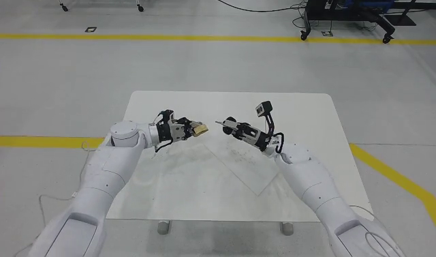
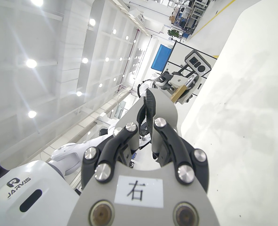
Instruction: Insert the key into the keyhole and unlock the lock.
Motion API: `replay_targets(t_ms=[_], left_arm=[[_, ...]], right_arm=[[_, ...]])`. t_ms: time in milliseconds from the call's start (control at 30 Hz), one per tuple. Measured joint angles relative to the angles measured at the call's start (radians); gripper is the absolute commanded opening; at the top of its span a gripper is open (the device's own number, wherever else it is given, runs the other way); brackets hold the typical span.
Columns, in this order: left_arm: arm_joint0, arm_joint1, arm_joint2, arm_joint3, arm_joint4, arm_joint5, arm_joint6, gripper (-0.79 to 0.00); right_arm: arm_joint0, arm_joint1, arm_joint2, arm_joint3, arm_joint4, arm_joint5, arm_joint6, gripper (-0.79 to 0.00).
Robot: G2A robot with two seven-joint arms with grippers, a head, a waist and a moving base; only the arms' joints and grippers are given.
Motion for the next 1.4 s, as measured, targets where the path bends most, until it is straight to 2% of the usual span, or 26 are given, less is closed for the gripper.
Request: replay_targets(t_ms=[200,300,400,433,533,667,833,900,1100,1200,1300,1400], left_arm=[[0.006,-0.001,0.0,-0.006,-0.011,0.007,0.002,-0.785],[0.025,-0.003,-0.001,-0.031,-0.035,0.056,0.012,-0.785],[0.03,-0.003,0.005,-0.028,-0.059,0.147,-0.029,-0.785],[0.025,-0.004,0.013,-0.017,-0.065,0.202,-0.057,-0.785],[0.004,-0.01,0.045,-0.002,-0.048,0.287,-0.099,-0.785],[-0.016,-0.016,0.095,0.008,0.025,0.292,-0.128,-0.785],[-0.04,-0.019,0.128,0.021,0.101,0.246,-0.104,-0.785],[-0.043,-0.019,0.13,0.018,0.116,0.23,-0.093,-0.785],[-0.041,-0.018,0.129,0.017,0.113,0.233,-0.093,-0.785],[-0.019,-0.018,0.107,0.007,0.049,0.256,-0.105,-0.785],[-0.016,-0.013,0.083,0.02,-0.008,0.302,-0.151,-0.785],[-0.02,-0.011,0.077,0.03,-0.023,0.326,-0.179,-0.785]], right_arm=[[0.0,0.0,0.0,0.001,0.0,-0.001,0.0,-0.785],[-0.007,0.0,-0.006,-0.004,-0.018,0.015,-0.018,-0.785],[-0.003,0.006,-0.012,-0.013,-0.153,0.003,-0.104,-0.785],[-0.003,0.009,-0.011,-0.027,-0.211,-0.021,-0.135,-0.785],[-0.011,0.022,0.01,-0.078,-0.333,-0.12,-0.175,-0.785],[-0.044,0.052,0.076,-0.18,-0.596,-0.267,-0.257,-0.785],[-0.156,0.076,0.167,-0.388,-0.988,-0.26,-0.453,-0.785],[-0.16,0.077,0.169,-0.397,-1.037,-0.259,-0.461,-0.785],[-0.155,0.076,0.168,-0.388,-1.002,-0.259,-0.452,-0.785],[-0.156,0.076,0.166,-0.39,-1.004,-0.258,-0.452,-0.785],[-0.14,0.08,0.156,-0.421,-1.072,-0.294,-0.44,-0.785],[-0.121,0.09,0.169,-0.478,-1.215,-0.335,-0.483,-0.785]])
